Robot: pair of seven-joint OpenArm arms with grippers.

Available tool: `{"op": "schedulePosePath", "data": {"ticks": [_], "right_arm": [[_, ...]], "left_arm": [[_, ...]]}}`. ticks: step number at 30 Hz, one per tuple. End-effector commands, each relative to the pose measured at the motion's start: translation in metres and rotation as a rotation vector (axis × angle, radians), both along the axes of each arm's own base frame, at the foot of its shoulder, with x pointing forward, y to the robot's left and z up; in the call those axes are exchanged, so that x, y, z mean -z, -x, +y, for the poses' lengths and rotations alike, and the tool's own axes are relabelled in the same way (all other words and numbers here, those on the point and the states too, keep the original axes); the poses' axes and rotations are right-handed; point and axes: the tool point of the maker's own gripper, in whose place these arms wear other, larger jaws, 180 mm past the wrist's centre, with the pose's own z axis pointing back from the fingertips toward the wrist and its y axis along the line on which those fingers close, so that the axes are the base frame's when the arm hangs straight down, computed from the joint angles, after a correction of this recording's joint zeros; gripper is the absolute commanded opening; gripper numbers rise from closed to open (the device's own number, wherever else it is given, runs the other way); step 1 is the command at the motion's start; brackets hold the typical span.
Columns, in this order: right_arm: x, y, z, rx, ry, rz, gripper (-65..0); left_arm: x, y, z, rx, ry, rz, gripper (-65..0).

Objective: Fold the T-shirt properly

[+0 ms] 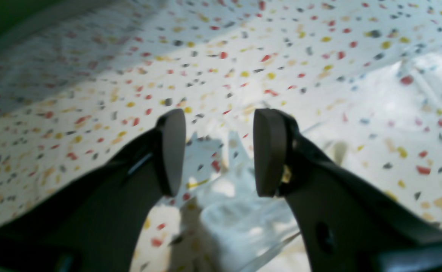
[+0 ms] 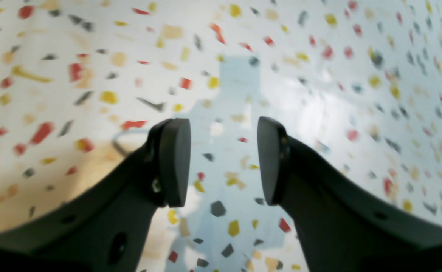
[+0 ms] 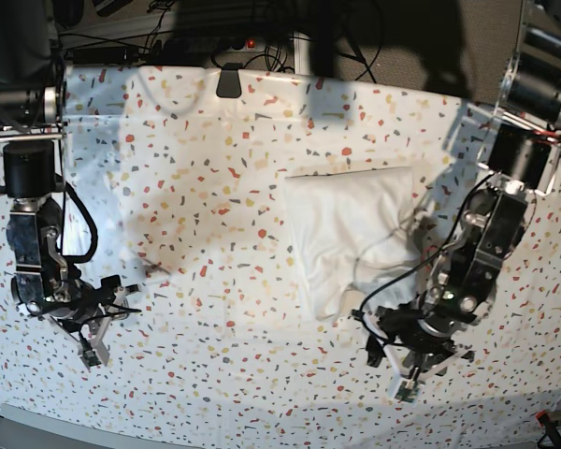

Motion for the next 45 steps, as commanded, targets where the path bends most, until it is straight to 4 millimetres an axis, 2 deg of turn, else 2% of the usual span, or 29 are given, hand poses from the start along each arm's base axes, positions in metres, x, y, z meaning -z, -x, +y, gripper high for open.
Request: {"op": "schedulePosePath", "data": {"ticks": [1,5,9,14,19,23,29,34,38,41,43,45], "right_arm": [[-0.026,-0.013,0.002,-0.014,-0.016,-0.075,-36.4],[-0.017,0.004,0.015,-0.049,-0.037,-0.065,-36.4],[-0.008,0.034,0.031,-0.097,-0.017,-0.058,-36.4],[-0.014,0.086,0.036,-0.098,-0.043,-0.094,-36.4],[-0.036,0.148,0.033,-0.059,-0.131,-0.116,-36.4],[-0.047,0.201,0.029,-0.047,-0.116,-0.071,-36.4],[-0.046,0.279,0.040,-0.084,-0.067,0.066,-36.4],[-0.026,0.346,0.045,-0.102,-0.045,0.261,-36.4],[-0.005,0.386,0.051,-0.047,-0.129,0.354,-36.4],[0.030,0.416,0.045,0.032,-0.209,0.442,-36.4],[0.062,0.438,0.039,0.095,-0.280,0.508,-36.4],[0.096,0.457,0.025,0.198,-0.323,0.578,-36.4]], "left_arm": [[-0.020,-0.001,0.009,0.001,-0.014,-0.062,-37.5],[-0.008,0.036,0.028,0.018,-0.068,-0.055,-37.5],[0.000,0.073,0.049,-0.056,-0.021,-0.026,-37.5],[-0.017,0.127,0.078,-0.143,0.058,-0.053,-37.5],[-0.023,0.180,0.096,-0.188,0.054,-0.016,-37.5],[-0.001,0.223,0.099,-0.190,0.019,0.111,-37.5],[0.043,0.284,0.103,-0.195,-0.035,0.303,-37.5],[0.064,0.325,0.119,-0.268,-0.133,0.395,-37.5],[0.078,0.357,0.114,-0.293,-0.115,0.468,-37.5],[0.101,0.378,0.121,-0.346,-0.116,0.532,-37.5],[0.127,0.396,0.137,-0.407,-0.150,0.588,-37.5],[0.156,0.417,0.155,-0.443,-0.192,0.630,-37.5]]}}
